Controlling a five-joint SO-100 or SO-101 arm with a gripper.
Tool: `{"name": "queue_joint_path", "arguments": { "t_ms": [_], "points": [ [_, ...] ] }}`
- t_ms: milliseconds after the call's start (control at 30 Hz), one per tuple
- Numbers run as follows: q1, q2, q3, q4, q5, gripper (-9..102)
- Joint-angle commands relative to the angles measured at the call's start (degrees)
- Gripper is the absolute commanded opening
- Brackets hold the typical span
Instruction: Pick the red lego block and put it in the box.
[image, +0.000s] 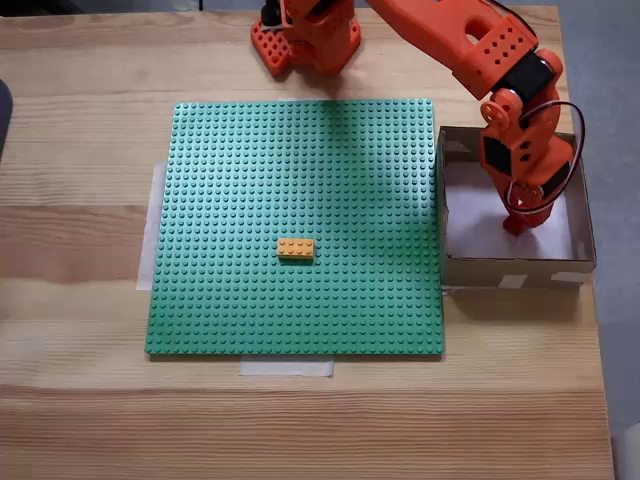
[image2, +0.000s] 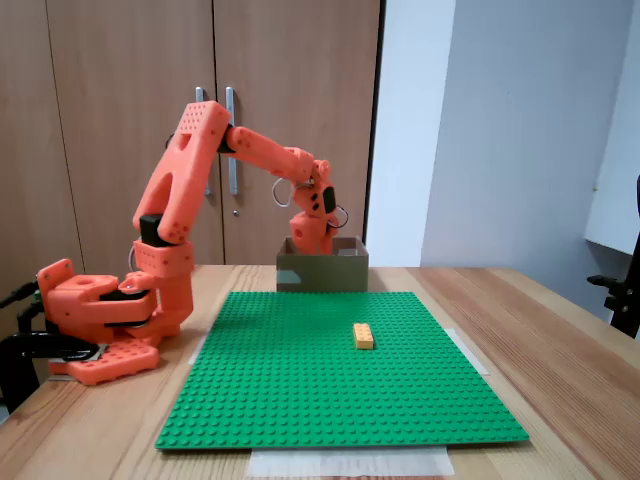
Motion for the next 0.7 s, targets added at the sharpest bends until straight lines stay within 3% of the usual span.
{"name": "queue_joint_path", "arguments": {
  "t_ms": [0,667],
  "points": [
    [-0.44,0.7,-1.14,0.62,0.88,11],
    [-0.09,11.78,3.08,-1.85,-1.23,11]
  ]
}}
